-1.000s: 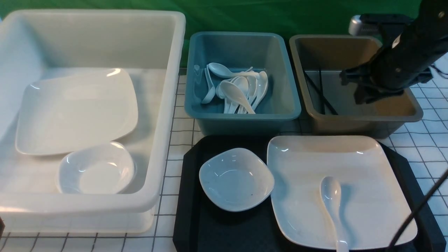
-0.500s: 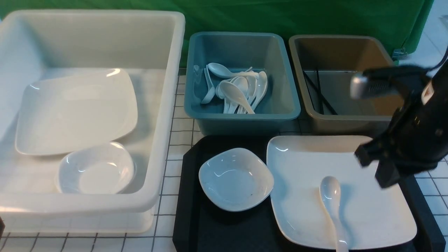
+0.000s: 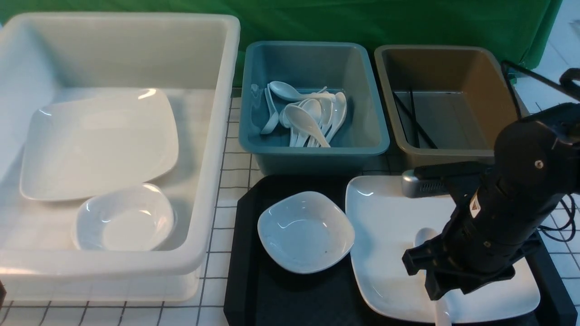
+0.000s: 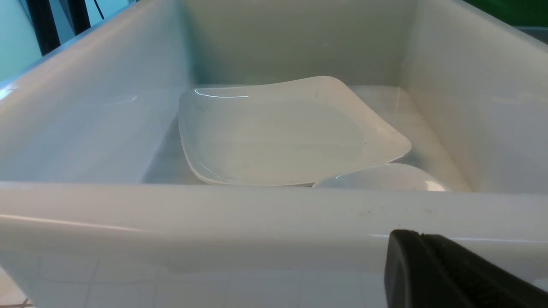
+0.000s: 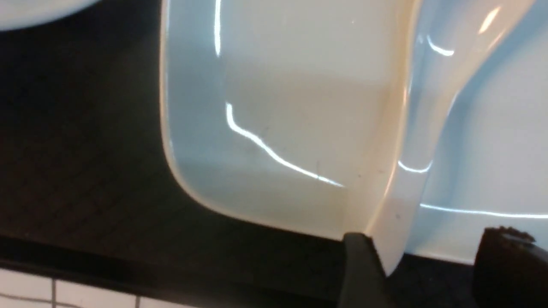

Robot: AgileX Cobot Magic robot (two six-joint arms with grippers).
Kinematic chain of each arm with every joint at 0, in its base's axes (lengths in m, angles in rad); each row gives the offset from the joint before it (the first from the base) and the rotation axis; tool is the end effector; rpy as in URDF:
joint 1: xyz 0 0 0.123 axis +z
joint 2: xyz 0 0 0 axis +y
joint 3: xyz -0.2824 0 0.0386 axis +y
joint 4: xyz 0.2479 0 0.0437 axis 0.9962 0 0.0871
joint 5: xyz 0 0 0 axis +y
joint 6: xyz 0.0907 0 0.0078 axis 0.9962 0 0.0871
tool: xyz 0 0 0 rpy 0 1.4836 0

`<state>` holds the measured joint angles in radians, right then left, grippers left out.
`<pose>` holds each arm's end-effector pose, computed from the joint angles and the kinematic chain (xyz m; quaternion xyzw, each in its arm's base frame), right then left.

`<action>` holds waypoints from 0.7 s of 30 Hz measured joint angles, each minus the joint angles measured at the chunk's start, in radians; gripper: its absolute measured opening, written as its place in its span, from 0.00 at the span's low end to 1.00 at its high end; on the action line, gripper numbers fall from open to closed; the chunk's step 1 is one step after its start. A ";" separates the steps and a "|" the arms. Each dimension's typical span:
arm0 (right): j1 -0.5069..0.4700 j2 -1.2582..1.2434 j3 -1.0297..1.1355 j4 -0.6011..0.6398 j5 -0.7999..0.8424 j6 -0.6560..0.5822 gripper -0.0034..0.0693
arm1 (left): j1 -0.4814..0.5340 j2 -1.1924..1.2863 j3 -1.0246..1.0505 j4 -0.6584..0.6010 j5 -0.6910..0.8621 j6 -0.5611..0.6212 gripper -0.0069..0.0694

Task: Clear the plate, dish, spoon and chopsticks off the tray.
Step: Use the right arm to grab a soup spoon from the plate

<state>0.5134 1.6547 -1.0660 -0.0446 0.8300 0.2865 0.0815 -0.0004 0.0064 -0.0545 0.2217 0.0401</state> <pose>0.2750 0.1516 0.2114 -0.1253 0.9848 0.0298 0.1170 0.0558 0.0035 0.1909 -0.0318 0.7542 0.0179 0.6556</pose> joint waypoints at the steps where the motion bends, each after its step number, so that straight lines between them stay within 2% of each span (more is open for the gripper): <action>1: 0.000 0.022 0.000 0.001 -0.010 0.001 0.61 | 0.000 0.000 0.000 0.000 0.000 0.000 0.12; 11: 0.000 0.145 0.001 0.003 -0.035 0.032 0.59 | 0.000 0.000 0.000 0.000 0.000 0.000 0.12; 13: 0.000 0.149 0.001 0.004 -0.034 0.024 0.50 | 0.000 0.000 0.000 0.000 0.000 0.000 0.12; 15: 0.000 0.149 -0.005 0.006 -0.016 0.015 0.36 | 0.000 0.000 0.000 0.000 0.000 0.000 0.12; 17: 0.000 0.149 -0.013 0.011 0.005 0.011 0.32 | 0.000 0.000 0.000 0.000 0.000 0.000 0.12; 21: 0.000 0.133 -0.061 0.015 0.068 -0.007 0.33 | 0.000 0.000 0.000 0.000 0.000 0.000 0.12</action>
<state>0.5134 1.7877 -1.1269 -0.0293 0.8983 0.2797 0.0815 -0.0004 0.0064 -0.0545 0.2217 0.0401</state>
